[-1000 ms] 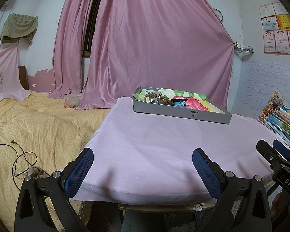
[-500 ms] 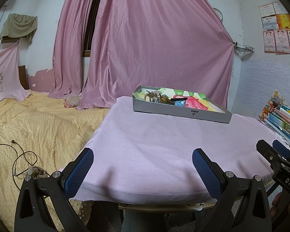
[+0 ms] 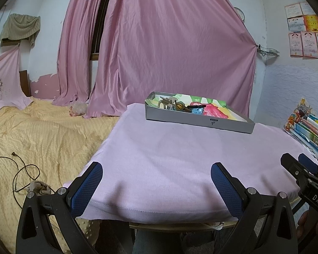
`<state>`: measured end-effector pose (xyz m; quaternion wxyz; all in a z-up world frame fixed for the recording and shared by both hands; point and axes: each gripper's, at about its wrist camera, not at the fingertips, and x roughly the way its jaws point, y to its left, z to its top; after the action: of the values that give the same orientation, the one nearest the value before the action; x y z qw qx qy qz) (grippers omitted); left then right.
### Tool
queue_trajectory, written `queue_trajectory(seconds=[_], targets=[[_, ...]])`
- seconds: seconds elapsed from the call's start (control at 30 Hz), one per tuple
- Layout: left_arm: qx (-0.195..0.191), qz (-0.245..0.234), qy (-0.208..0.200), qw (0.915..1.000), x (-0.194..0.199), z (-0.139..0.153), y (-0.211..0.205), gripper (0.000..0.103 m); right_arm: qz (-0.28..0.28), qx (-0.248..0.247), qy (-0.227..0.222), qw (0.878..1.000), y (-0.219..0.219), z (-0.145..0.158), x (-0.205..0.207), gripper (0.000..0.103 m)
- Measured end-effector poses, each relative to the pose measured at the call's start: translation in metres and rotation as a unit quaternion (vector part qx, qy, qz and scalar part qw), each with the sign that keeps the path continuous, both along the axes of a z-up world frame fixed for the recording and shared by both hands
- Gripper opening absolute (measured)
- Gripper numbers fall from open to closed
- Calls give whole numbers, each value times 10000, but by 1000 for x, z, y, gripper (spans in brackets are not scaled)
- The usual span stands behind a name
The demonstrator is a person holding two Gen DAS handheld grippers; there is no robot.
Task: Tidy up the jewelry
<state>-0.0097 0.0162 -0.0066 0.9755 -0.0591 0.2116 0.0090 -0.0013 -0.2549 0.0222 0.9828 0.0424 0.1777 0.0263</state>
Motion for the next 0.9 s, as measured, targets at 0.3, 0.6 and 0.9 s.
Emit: queue_trajectory(seconds=[0.3, 0.6, 0.9], targets=[[-11, -45, 68, 10000, 6, 0, -1, 102, -6, 7, 22, 10000, -1, 0, 2, 96], [1, -54, 152, 9999, 11, -1, -2, 102, -25, 30, 61, 10000, -2, -2, 3, 96], [33, 26, 352, 9994, 19, -4, -2, 102, -42, 64, 135, 9999, -5, -3, 11, 96]])
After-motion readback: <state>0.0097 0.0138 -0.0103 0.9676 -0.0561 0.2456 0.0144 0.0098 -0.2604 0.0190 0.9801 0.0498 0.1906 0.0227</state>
